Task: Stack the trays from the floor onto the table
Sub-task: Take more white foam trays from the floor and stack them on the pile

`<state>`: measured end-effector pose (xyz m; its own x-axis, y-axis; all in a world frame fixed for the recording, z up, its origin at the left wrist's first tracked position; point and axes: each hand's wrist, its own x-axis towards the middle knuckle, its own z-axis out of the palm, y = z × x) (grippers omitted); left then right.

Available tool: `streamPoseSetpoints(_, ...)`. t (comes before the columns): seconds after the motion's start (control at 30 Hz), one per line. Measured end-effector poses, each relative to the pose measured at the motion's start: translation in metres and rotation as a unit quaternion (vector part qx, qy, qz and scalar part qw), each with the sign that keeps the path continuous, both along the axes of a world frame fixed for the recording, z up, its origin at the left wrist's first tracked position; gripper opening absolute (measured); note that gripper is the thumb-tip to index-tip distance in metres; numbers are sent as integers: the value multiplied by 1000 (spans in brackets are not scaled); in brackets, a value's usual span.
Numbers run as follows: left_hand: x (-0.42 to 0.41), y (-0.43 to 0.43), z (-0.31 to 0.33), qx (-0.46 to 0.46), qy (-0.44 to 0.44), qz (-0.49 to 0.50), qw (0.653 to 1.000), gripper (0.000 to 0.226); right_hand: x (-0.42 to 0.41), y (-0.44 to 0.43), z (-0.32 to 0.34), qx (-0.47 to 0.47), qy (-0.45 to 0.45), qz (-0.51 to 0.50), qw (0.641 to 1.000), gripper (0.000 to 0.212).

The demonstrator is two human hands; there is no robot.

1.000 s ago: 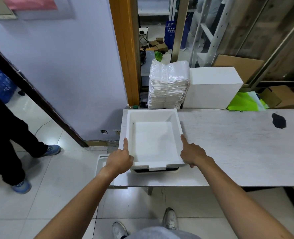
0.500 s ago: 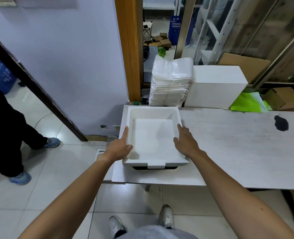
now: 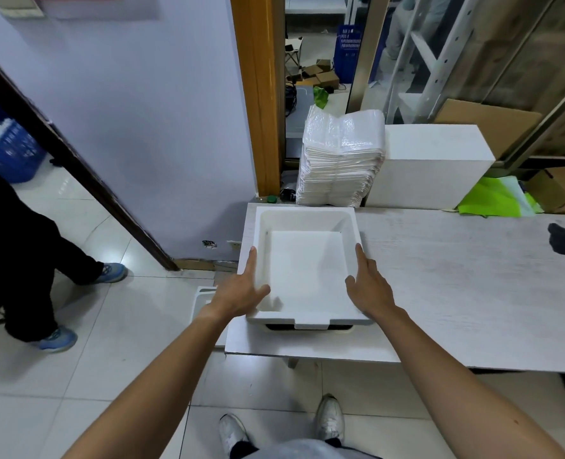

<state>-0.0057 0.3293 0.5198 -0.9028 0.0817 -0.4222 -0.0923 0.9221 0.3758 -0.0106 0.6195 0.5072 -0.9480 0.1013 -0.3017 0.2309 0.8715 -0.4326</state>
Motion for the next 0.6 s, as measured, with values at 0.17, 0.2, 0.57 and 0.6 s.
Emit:
streamPoseSetpoints(0.17,27,10,1,14,19,41,999,85,16,-1,-5,-21,12,-28,999,72)
streamPoseSetpoints(0.2,30,10,2,21,22,45,999,84,17,-1,-5,-22,13,-32,999,72)
streamPoseSetpoints(0.57,27,8,5,12,13,33,999,79,17,-4,0,1,7,-27,1000,74)
streamPoseSetpoints(0.6,27,6,6,18,9,35,999,77,16,-5,1,18,10,-21,1000,74)
